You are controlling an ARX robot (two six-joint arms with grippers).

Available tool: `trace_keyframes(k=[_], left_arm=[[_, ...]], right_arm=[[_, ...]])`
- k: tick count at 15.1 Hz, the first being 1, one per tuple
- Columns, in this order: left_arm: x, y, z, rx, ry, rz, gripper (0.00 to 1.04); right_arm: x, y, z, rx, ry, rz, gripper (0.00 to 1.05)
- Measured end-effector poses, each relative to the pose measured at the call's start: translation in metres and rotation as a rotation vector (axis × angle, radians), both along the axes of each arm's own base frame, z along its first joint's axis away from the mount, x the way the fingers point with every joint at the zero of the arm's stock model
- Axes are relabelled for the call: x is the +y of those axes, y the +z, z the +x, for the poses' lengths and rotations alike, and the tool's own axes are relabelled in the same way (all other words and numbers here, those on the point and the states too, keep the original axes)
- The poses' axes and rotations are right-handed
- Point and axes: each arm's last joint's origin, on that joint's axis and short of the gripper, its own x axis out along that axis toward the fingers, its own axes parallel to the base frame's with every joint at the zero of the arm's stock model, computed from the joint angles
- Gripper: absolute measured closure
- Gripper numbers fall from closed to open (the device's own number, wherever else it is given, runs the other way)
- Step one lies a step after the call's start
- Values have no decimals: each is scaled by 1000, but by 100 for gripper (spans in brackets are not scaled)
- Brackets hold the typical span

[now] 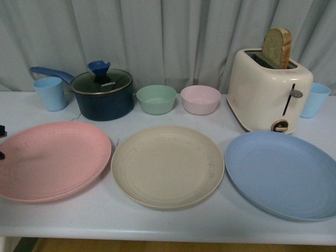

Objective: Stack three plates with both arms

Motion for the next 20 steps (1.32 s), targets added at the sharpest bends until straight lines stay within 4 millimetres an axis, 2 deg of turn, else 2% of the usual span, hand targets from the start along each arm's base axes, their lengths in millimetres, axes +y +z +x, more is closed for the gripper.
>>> trace_keyframes(k=[2, 4, 5, 6, 7, 8, 10, 11, 12, 14, 17, 20], left_arm=[[5, 29, -11, -45, 35, 41, 103], [-2, 60, -27, -81, 75, 35, 103], [-16, 81, -31, -122, 86, 45, 103], [-39, 101, -32, -167, 73, 43, 103], [-66, 113, -30, -196, 42, 30, 103], [-98, 116, -27, -195, 11, -8, 103], [-154, 99, -20, -130, -46, -40, 103], [-167, 94, -19, -108, -52, -46, 103], [-190, 86, -16, -86, -61, -55, 103], [-214, 79, -10, -78, -69, -72, 103], [-229, 62, -2, -50, -59, -51, 103], [-230, 40, 1, -4, -50, -28, 103]], right_arm=[[0, 0, 0, 0, 0, 0, 6], [0, 0, 0, 0, 0, 0, 6], [0, 0, 0, 0, 0, 0, 6], [0, 0, 0, 0, 0, 0, 6], [0, 0, 0, 0, 0, 0, 6], [0, 0, 0, 0, 0, 0, 6], [0, 0, 0, 0, 0, 0, 6], [0, 0, 0, 0, 0, 0, 6], [0, 0, 0, 0, 0, 0, 6], [0, 0, 0, 0, 0, 0, 6], [0, 0, 0, 0, 0, 0, 6], [0, 0, 0, 0, 0, 0, 6]])
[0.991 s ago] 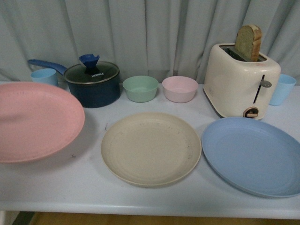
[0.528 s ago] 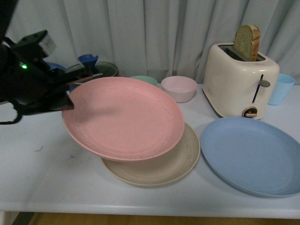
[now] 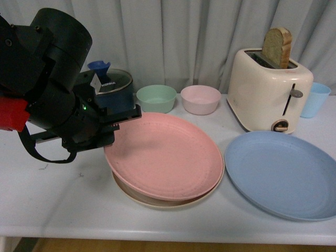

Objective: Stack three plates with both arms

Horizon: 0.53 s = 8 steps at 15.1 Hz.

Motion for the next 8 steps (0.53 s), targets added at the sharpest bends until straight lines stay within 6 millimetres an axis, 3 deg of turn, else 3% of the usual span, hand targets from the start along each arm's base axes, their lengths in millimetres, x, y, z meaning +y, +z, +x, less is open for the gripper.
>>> trace_keyframes(k=[4, 8], left_arm=[[0, -11, 3, 8, 2, 0, 103], [-1, -18, 4, 9, 10, -17, 76]], right_arm=[[0, 0, 0, 0, 0, 0, 6], [0, 0, 0, 0, 0, 0, 6]])
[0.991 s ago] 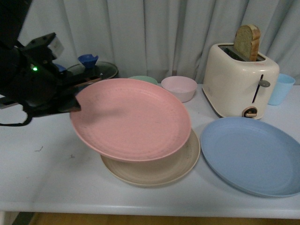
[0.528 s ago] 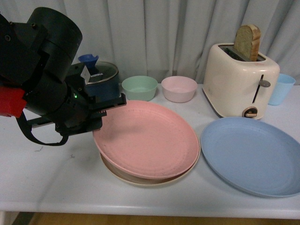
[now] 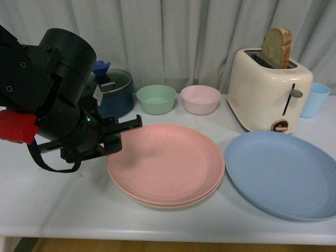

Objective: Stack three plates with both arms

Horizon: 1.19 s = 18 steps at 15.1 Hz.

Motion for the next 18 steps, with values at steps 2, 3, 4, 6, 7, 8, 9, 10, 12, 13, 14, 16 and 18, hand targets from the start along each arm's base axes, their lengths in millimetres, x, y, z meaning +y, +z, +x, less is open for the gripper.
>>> trace_keyframes(k=[2, 3, 4, 6, 7, 8, 9, 10, 12, 13, 14, 16, 18], left_arm=[[5, 12, -9, -91, 20, 1, 54], [10, 26, -20, -198, 33, 33, 43], [16, 49, -36, -362, 49, 106, 33], [36, 109, -77, -841, 63, 188, 33], [47, 113, -95, -969, 62, 210, 46], [56, 94, -112, -950, 47, 241, 59], [63, 73, -127, -884, 23, 265, 71], [68, 70, -139, -881, 19, 270, 82], [77, 82, -161, -966, 34, 263, 103], [80, 76, -170, -948, 28, 265, 103], [83, 67, -180, -909, 20, 268, 103], [88, 67, -195, -930, 26, 267, 103], [98, 62, -209, -969, 23, 264, 103]], right_arm=[[0, 0, 0, 0, 0, 0, 6], [0, 0, 0, 0, 0, 0, 6], [0, 0, 0, 0, 0, 0, 6], [0, 0, 0, 1, 0, 0, 6], [0, 0, 0, -1, 0, 0, 6], [0, 0, 0, 0, 0, 0, 6], [0, 0, 0, 0, 0, 0, 6], [0, 0, 0, 0, 0, 0, 6], [0, 0, 0, 0, 0, 0, 6], [0, 0, 0, 0, 0, 0, 6], [0, 0, 0, 0, 0, 0, 6], [0, 0, 0, 0, 0, 0, 6], [0, 0, 0, 0, 0, 0, 6]])
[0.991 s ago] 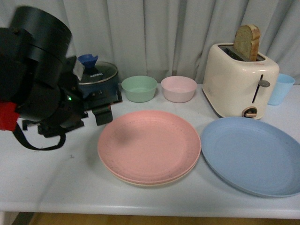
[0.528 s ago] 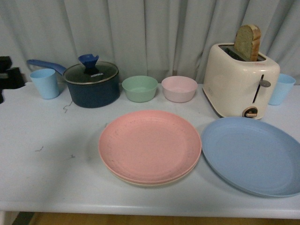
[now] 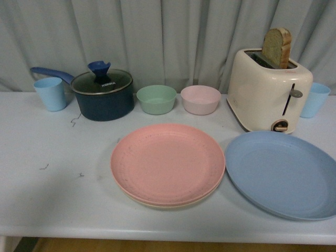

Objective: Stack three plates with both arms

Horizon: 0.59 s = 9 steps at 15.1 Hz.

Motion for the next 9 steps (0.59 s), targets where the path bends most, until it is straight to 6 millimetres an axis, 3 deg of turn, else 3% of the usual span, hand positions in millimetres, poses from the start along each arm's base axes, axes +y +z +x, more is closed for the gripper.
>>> trace_keyframes(k=[2, 4, 9], left_arm=[[2, -14, -13, 79, 10, 0, 103], [2, -4, -21, 26, 3, 0, 103], [2, -4, -39, 32, 3, 0, 103]], right_arm=[[0, 0, 0, 1, 0, 0, 6], [0, 0, 0, 0, 0, 0, 6], [0, 0, 0, 0, 0, 0, 6]])
